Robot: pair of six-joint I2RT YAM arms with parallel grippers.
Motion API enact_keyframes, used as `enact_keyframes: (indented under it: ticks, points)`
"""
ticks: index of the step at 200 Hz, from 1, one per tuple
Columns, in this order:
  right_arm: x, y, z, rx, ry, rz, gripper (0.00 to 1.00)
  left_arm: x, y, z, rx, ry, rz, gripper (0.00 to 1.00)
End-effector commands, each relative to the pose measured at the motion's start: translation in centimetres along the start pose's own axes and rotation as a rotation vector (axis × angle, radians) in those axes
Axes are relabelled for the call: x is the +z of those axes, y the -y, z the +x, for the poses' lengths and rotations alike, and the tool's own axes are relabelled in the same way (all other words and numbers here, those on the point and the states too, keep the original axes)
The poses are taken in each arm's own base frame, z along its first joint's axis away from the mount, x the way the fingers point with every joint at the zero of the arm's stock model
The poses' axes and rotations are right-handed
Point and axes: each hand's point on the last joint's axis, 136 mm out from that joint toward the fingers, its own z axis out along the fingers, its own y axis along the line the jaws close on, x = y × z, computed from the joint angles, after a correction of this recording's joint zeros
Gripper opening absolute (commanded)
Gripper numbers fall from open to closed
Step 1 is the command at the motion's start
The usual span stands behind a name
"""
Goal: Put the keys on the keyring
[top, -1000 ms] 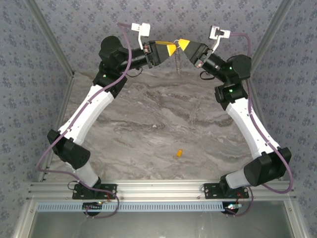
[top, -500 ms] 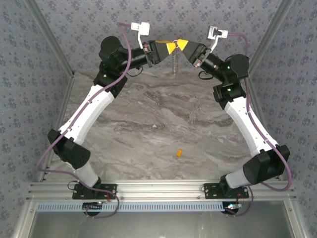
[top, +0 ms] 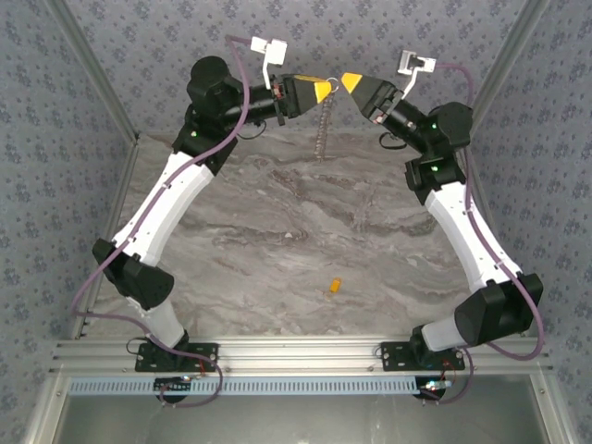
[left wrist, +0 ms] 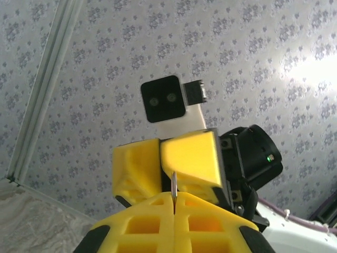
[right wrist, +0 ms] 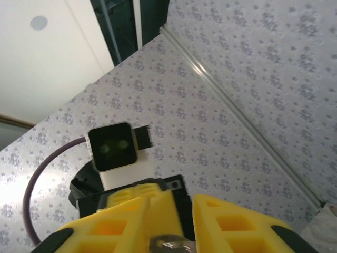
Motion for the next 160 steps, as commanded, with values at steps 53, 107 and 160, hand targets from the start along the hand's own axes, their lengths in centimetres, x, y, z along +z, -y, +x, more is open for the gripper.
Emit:
enact_keyframes:
  ticks: [53,107,160]
  points:
    - [-1.3,-4.3,0.4,-0.083,-0.102,-0.052,0.43,-1.5,3.2,0.8,0.213,-0.183,0.051,0.0]
    - [-0.8,-5.6,1.4,-0.104,-0.17,-0.077,0.44,-1.8,3.5,1.0,0.211,-0.2,0.065,0.0]
    - [0.0,-6.5,2.9,-0.092,-0.234,-0.116,0.44,-1.9,3.6,1.3,0.2,-0.211,0.072,0.0]
